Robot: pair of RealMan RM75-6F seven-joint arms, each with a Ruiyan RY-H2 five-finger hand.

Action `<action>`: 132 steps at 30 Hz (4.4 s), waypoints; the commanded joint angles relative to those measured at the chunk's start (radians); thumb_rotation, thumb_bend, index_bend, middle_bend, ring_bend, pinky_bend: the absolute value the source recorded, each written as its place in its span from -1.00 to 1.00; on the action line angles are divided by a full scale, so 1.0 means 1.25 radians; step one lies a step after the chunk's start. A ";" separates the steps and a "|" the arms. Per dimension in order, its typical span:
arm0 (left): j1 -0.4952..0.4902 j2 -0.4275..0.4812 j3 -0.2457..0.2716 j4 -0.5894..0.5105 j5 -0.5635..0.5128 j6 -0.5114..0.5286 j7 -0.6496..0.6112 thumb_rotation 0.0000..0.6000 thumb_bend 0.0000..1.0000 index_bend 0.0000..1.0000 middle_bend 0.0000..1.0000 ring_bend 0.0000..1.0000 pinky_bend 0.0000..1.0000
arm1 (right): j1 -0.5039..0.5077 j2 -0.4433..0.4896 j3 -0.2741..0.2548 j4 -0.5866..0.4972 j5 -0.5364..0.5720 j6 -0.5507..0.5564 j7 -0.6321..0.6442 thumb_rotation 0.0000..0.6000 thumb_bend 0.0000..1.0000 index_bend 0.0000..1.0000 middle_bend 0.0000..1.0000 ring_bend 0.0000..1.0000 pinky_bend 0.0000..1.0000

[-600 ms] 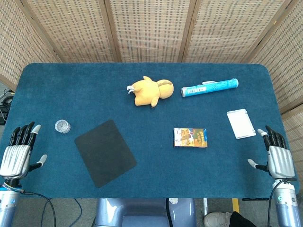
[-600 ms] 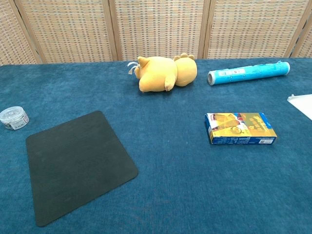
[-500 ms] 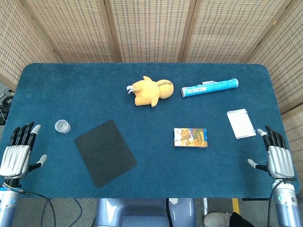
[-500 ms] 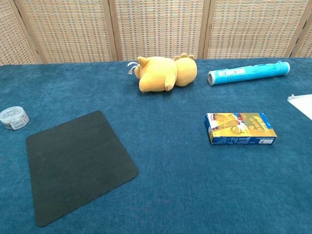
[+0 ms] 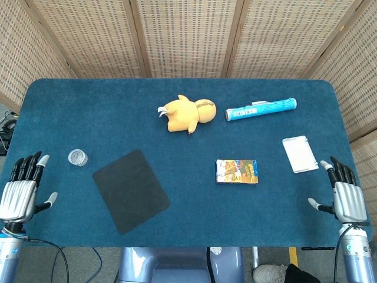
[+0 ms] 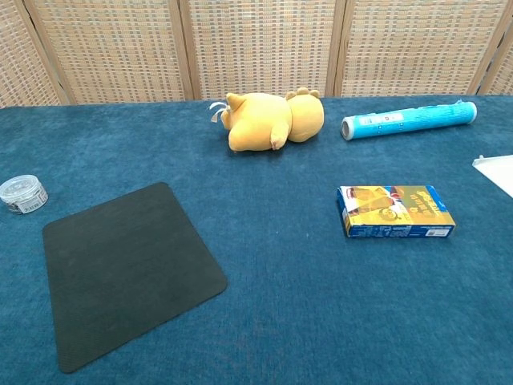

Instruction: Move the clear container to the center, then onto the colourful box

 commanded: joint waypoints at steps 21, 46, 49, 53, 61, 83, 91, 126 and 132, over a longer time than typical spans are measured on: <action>-0.028 0.004 -0.017 0.013 -0.044 -0.059 -0.015 1.00 -0.46 -1.00 -1.00 -1.00 -1.00 | 0.003 -0.002 -0.001 0.001 0.005 -0.013 -0.001 1.00 -0.98 -0.77 -1.00 -1.00 -0.95; -0.262 0.124 -0.091 0.199 -0.281 -0.541 -0.165 1.00 -0.42 -0.89 -1.00 -1.00 -1.00 | 0.009 -0.014 -0.012 0.002 -0.004 -0.024 -0.015 1.00 -0.98 -0.77 -1.00 -1.00 -0.95; -0.288 0.114 -0.083 0.229 -0.321 -0.588 -0.149 1.00 -0.41 -0.85 -1.00 -1.00 -1.00 | 0.010 -0.015 -0.011 0.004 -0.002 -0.026 -0.016 1.00 -0.98 -0.77 -1.00 -1.00 -0.95; -0.315 0.095 -0.066 0.261 -0.358 -0.628 -0.120 1.00 -0.40 -0.76 -1.00 -1.00 -1.00 | 0.011 -0.014 -0.012 0.004 0.001 -0.032 -0.014 1.00 -0.98 -0.77 -1.00 -1.00 -0.95; -0.351 0.053 -0.044 0.308 -0.408 -0.650 -0.082 1.00 -0.39 -0.75 -1.00 -1.00 -1.00 | 0.011 -0.013 -0.013 0.003 -0.002 -0.031 -0.011 1.00 -0.98 -0.77 -1.00 -1.00 -0.95; -0.449 -0.096 0.008 0.437 -0.517 -0.677 0.026 1.00 -0.38 -0.75 -1.00 -1.00 -1.00 | 0.013 -0.013 -0.014 0.011 0.011 -0.047 0.004 1.00 -0.98 -0.77 -1.00 -1.00 -0.95; -0.461 -0.112 0.019 0.461 -0.548 -0.679 0.033 1.00 -0.38 -0.74 -1.00 -1.00 -1.00 | 0.013 -0.013 -0.015 0.011 0.009 -0.048 0.007 1.00 -0.98 -0.77 -1.00 -1.00 -0.95; -0.473 -0.049 -0.017 0.323 -0.514 -0.594 0.004 1.00 -0.10 -0.09 -1.00 -1.00 -1.00 | 0.008 -0.004 -0.008 0.009 0.003 -0.037 0.039 1.00 -0.97 -0.77 -1.00 -1.00 -0.97; -0.502 -0.001 -0.036 0.170 -0.497 -0.523 0.070 1.00 -0.10 -0.09 -1.00 -1.00 -1.00 | 0.008 0.001 -0.005 0.011 0.004 -0.038 0.051 1.00 -0.98 -0.76 -1.00 -1.00 -0.97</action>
